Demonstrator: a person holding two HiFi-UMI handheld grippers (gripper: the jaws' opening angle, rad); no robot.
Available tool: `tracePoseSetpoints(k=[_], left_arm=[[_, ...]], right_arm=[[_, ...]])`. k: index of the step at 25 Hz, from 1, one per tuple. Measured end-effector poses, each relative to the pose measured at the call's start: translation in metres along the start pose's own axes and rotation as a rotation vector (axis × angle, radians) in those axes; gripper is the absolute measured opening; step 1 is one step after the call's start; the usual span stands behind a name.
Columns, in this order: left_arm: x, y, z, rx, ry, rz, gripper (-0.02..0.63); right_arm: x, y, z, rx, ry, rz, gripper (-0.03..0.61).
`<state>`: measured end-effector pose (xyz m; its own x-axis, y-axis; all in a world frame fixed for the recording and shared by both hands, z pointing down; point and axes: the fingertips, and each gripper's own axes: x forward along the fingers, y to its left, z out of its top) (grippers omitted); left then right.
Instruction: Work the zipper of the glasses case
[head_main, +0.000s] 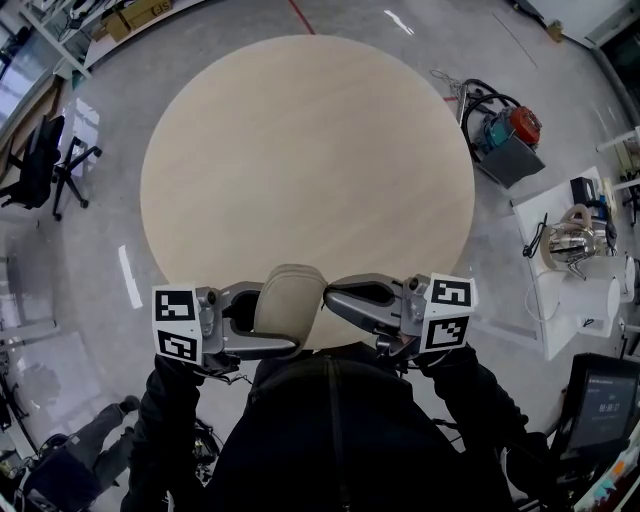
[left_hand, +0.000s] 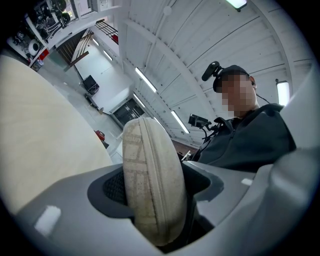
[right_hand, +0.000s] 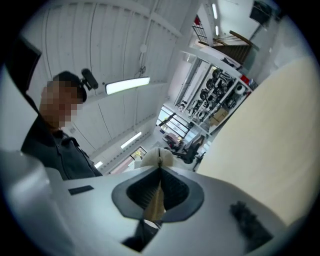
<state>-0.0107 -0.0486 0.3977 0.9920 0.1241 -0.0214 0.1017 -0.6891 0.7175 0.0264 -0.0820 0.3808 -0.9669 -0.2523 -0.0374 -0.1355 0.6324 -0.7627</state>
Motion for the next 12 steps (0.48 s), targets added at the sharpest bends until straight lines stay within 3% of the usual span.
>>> tracePoseSetpoints(k=[2, 5, 7, 9, 12], left_arm=[[-0.001, 0.003, -0.003, 0.002, 0.020, 0.038, 0.314], [-0.001, 0.008, -0.011, -0.005, 0.059, 0.100, 0.310], [0.000, 0.010, -0.018, -0.019, 0.088, 0.120, 0.307], [0.002, 0.010, -0.028, -0.029, 0.121, 0.123, 0.302], [0.004, 0.008, -0.037, -0.074, 0.129, 0.108, 0.299]], right_arm=[[-0.001, -0.006, -0.004, -0.164, 0.070, -0.129, 0.011], [-0.003, -0.016, -0.011, -0.491, 0.218, -0.347, 0.009], [-0.004, -0.018, -0.014, -0.678, 0.294, -0.443, 0.009], [-0.005, -0.017, -0.018, -0.773, 0.330, -0.492, 0.009], [-0.005, -0.015, -0.020, -0.830, 0.340, -0.517, 0.009]])
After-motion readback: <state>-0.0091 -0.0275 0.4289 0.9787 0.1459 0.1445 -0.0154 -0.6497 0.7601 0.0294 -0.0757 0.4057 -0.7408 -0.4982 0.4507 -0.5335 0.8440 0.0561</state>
